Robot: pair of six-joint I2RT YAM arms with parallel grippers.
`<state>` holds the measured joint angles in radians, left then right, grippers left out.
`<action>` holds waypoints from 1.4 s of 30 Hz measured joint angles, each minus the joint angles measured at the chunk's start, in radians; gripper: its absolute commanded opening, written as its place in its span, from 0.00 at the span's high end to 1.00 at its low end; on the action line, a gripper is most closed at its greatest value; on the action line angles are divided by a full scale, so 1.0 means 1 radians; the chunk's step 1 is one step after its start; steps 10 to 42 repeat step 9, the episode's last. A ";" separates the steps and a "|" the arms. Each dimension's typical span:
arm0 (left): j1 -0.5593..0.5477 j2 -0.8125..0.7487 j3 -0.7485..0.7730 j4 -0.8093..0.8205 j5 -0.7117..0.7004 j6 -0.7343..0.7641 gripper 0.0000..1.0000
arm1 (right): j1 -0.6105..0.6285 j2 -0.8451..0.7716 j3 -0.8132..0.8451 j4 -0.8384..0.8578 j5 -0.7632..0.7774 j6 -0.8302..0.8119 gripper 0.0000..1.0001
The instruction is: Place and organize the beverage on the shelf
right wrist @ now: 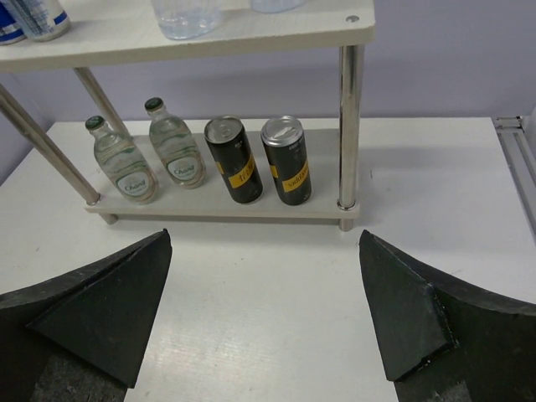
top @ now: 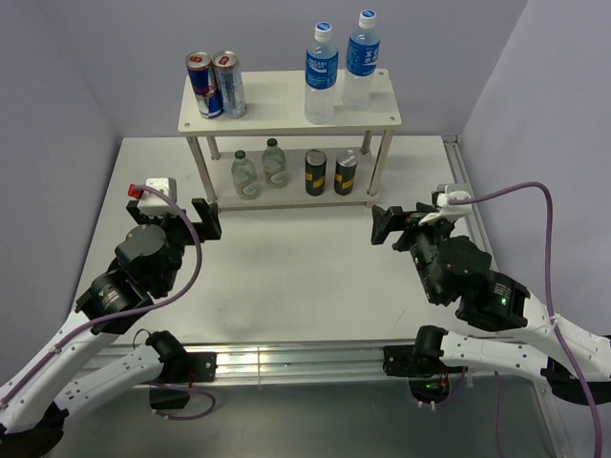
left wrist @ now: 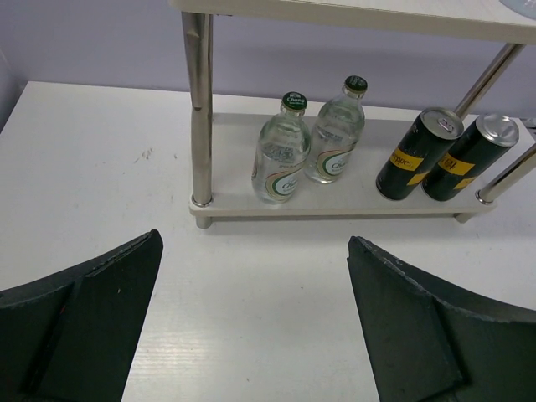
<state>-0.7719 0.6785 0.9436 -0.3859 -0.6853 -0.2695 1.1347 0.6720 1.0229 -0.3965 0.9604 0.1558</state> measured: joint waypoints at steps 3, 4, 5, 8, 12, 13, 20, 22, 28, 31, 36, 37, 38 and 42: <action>0.007 0.000 0.000 0.004 0.002 0.000 0.01 | 0.000 -0.014 0.000 0.000 0.000 -0.005 0.00; 0.010 0.000 0.000 0.006 0.003 0.000 0.01 | 0.000 -0.015 0.000 0.000 0.000 -0.008 0.00; 0.013 0.000 0.000 0.007 0.004 0.000 0.01 | 0.000 -0.015 0.000 0.000 0.000 -0.011 0.00; 0.021 0.000 -0.002 0.009 0.008 0.000 0.01 | 0.000 -0.014 0.000 0.000 0.000 -0.016 0.01; 0.024 0.000 -0.002 0.009 0.008 0.000 0.01 | 0.000 -0.013 0.000 0.000 0.000 -0.016 0.01; 0.024 0.000 -0.002 0.009 0.008 0.000 0.01 | 0.000 -0.013 0.000 0.000 0.000 -0.016 0.01; 0.024 0.000 -0.002 0.009 0.008 0.000 0.01 | 0.000 -0.013 0.000 0.000 0.000 -0.016 0.01; 0.024 0.000 -0.002 0.009 0.008 0.000 0.01 | 0.000 -0.013 0.000 0.000 0.000 -0.016 0.01; 0.024 0.000 -0.002 0.009 0.008 0.000 0.01 | 0.000 -0.013 0.000 0.000 0.000 -0.016 0.01; 0.024 0.000 -0.002 0.009 0.008 0.000 0.01 | 0.000 -0.013 0.000 0.000 0.000 -0.016 0.01; 0.024 0.000 -0.002 0.009 0.008 0.000 0.01 | 0.000 -0.013 0.000 0.000 0.000 -0.016 0.01; 0.024 0.000 -0.002 0.009 0.008 0.000 0.01 | 0.000 -0.013 0.000 0.000 0.000 -0.016 0.01; 0.024 0.000 -0.002 0.009 0.008 0.000 0.01 | 0.000 -0.013 0.000 0.000 0.000 -0.016 0.01; 0.024 0.000 -0.002 0.009 0.008 0.000 0.01 | 0.000 -0.013 0.000 0.000 0.000 -0.016 0.01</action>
